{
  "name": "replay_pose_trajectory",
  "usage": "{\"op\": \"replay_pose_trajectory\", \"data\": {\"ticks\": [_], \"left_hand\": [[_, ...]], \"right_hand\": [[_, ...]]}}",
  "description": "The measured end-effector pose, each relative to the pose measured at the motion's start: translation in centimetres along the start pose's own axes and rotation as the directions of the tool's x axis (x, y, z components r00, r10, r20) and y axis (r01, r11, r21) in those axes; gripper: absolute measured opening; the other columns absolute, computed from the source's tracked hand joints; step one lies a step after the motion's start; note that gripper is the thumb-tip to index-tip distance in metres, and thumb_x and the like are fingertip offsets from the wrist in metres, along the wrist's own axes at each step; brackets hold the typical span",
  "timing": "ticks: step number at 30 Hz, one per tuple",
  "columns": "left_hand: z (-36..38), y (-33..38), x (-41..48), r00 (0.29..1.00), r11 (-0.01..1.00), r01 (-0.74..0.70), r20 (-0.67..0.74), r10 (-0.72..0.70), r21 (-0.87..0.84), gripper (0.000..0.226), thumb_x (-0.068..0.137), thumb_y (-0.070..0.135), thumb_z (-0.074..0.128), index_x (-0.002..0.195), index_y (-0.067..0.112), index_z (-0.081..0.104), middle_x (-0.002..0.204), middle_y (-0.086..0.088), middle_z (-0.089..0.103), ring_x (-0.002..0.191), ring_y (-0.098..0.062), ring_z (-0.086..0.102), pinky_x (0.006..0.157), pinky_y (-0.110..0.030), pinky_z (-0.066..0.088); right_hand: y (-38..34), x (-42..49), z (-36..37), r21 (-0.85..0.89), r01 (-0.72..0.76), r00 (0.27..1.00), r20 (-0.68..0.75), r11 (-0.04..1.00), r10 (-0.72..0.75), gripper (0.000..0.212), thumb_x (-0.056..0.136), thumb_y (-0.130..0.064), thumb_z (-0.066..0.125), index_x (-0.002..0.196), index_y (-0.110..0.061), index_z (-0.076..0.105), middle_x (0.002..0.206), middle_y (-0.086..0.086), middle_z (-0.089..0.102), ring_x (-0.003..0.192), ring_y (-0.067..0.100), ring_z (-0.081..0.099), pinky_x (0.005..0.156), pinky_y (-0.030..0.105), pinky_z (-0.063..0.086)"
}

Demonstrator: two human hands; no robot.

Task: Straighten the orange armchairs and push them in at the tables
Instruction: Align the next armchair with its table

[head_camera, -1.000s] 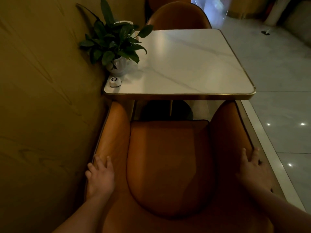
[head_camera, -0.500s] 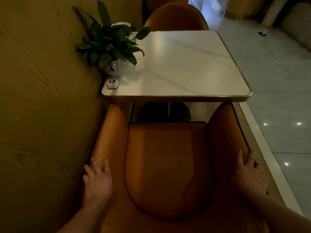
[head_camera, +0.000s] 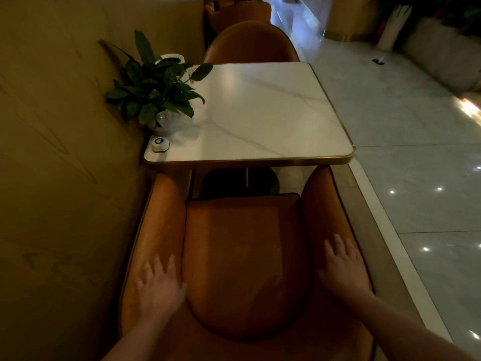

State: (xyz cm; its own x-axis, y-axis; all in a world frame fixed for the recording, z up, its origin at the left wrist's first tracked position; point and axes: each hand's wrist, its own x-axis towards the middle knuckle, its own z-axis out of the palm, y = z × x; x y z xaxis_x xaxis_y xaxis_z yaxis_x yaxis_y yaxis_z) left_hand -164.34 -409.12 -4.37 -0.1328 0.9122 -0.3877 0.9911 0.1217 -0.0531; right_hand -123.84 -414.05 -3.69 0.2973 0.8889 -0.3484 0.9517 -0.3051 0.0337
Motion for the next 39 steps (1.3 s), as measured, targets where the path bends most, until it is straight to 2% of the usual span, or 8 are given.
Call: {"op": "replay_pose_trajectory", "data": {"ticks": [6,11,18,25,31,39], "left_hand": [[-2.8,3.8,-3.7,0.999,0.986,-0.044,0.002,0.045,-0.162,0.081,0.096,0.056,0.044,0.158,0.029,-0.001,0.167,-0.007,0.001,0.153,-0.029,-0.001,0.123,-0.053,0.009],[-4.0,4.6,-6.5,0.999,0.992,-0.041,0.011,0.043,-0.122,0.083,0.094,0.059,0.044,0.158,0.031,-0.002,0.167,-0.006,0.002,0.153,-0.028,0.001,0.122,-0.052,0.012],[-8.2,6.6,-6.1,0.998,0.992,-0.069,-0.013,0.068,-0.103,0.082,0.095,0.059,0.041,0.158,0.031,-0.003,0.167,-0.007,-0.001,0.153,-0.03,-0.004,0.122,-0.054,0.009],[-11.9,11.2,-5.6,0.992,0.99,-0.122,-0.028,0.12,-0.072,0.081,0.097,0.06,0.038,0.157,0.03,-0.008,0.167,-0.007,-0.004,0.153,-0.03,-0.005,0.122,-0.055,0.004],[-12.9,18.3,-4.9,0.994,0.994,-0.09,-0.061,0.086,-0.059,0.08,0.097,0.061,0.035,0.157,0.03,-0.009,0.167,-0.008,-0.004,0.153,-0.03,-0.006,0.122,-0.056,0.006],[-14.4,32.9,-6.1,0.994,0.993,0.021,-0.105,-0.034,-0.12,0.077,0.098,0.061,0.033,0.158,0.029,-0.004,0.167,-0.009,0.0,0.153,-0.031,-0.002,0.122,-0.055,0.008]], "right_hand": [[-0.3,-3.3,-2.7,0.152,0.085,0.996,0.023,0.985,-0.09,0.08,0.093,-0.051,0.053,0.157,-0.025,0.011,0.165,0.003,0.009,0.151,0.026,0.008,0.123,0.041,0.016],[1.0,-4.0,-5.1,0.202,0.158,0.987,-0.005,0.967,-0.16,0.078,0.094,-0.05,0.053,0.157,-0.027,0.014,0.163,-0.001,0.016,0.15,0.024,0.013,0.122,0.039,0.021],[1.2,-3.6,-9.9,0.247,0.186,0.981,-0.107,0.951,-0.164,0.074,0.094,-0.049,0.053,0.156,-0.028,0.018,0.16,-0.003,0.027,0.147,0.02,0.022,0.117,0.034,0.026],[2.4,-1.8,-13.8,0.277,0.23,0.971,-0.125,0.933,-0.203,0.069,0.095,-0.048,0.052,0.155,-0.028,0.023,0.157,-0.004,0.032,0.144,0.02,0.029,0.115,0.037,0.034],[6.9,2.7,-15.5,0.28,0.311,0.949,-0.14,0.908,-0.282,0.066,0.096,-0.047,0.051,0.154,-0.028,0.025,0.154,-0.004,0.036,0.141,0.02,0.033,0.111,0.037,0.038],[18.7,9.7,-19.2,0.219,0.482,0.876,-0.127,0.848,-0.465,0.058,0.096,-0.047,0.048,0.149,-0.028,0.032,0.143,-0.001,0.049,0.132,0.021,0.043,0.105,0.036,0.043]]}}
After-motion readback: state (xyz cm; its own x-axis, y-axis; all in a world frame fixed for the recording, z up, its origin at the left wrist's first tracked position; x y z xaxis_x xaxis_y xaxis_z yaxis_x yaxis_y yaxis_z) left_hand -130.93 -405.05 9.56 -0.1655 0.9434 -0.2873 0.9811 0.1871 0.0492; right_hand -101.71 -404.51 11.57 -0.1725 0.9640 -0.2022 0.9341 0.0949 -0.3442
